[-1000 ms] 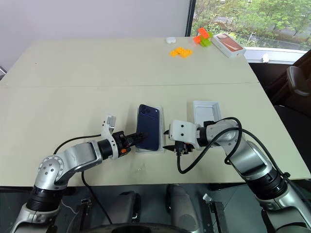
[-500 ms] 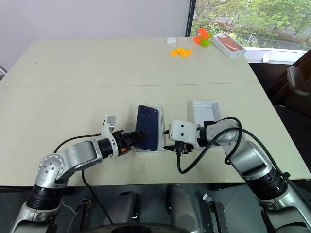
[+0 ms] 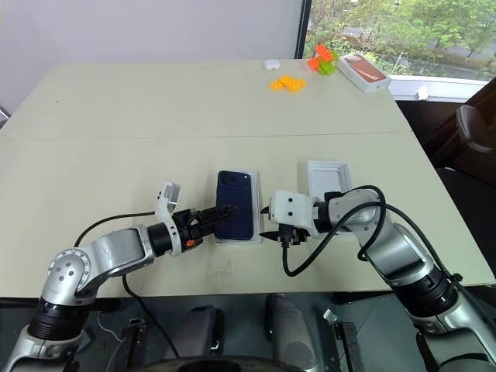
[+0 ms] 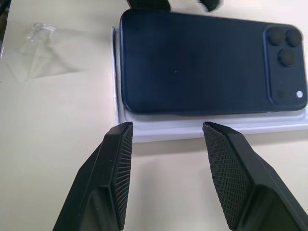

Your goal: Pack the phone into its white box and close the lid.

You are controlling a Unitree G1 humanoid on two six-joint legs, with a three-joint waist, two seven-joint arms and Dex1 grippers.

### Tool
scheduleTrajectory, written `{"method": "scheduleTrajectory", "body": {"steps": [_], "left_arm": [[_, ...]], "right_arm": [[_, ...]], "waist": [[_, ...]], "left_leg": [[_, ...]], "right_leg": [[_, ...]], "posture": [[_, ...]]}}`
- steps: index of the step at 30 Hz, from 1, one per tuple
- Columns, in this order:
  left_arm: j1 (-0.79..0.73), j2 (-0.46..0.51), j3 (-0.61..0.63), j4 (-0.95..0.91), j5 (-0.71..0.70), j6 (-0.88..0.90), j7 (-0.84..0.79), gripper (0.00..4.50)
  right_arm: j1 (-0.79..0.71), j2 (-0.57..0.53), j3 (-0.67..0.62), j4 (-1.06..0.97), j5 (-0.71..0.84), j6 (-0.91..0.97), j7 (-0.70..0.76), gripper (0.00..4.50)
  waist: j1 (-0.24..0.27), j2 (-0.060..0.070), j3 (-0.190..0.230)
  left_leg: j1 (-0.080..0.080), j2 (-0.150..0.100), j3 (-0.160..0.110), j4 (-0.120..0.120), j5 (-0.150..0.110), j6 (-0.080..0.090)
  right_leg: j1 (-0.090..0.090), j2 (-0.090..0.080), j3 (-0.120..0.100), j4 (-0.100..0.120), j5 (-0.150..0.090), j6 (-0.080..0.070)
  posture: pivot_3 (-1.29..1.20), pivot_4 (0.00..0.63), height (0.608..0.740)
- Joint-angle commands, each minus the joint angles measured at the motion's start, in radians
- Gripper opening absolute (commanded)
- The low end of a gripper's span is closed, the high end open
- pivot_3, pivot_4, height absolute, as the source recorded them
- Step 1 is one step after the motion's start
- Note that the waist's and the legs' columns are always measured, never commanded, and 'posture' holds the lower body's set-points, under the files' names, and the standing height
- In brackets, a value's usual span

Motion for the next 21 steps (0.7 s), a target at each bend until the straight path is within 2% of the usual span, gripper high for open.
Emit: {"method": "scheduleTrajectory", "body": {"steps": [1, 21], "left_arm": [[0.000, 0.042, 0.003, -0.019, -0.004, 0.022, -0.008, 4.46], [-0.066, 0.073, -0.012, -0.014, -0.004, 0.029, -0.013, 4.46]], "right_arm": [[-0.015, 0.004, -0.006, -0.011, 0.009, -0.018, 0.000, 2.43], [-0.009, 0.012, -0.002, -0.010, 0.009, -0.025, -0.006, 2.43]], "waist": [[0.000, 0.000, 0.000], [0.000, 0.000, 0.000]], "left_leg": [[0.000, 0.000, 0.000, 0.000, 0.000, 0.000], [0.000, 0.000, 0.000, 0.000, 0.000, 0.000]], "right_leg": [[0.000, 0.000, 0.000, 0.000, 0.000, 0.000], [0.000, 0.000, 0.000, 0.000, 0.000, 0.000]], "posture": [[0.00, 0.150, 0.733], [0.00, 0.150, 0.733]]}}
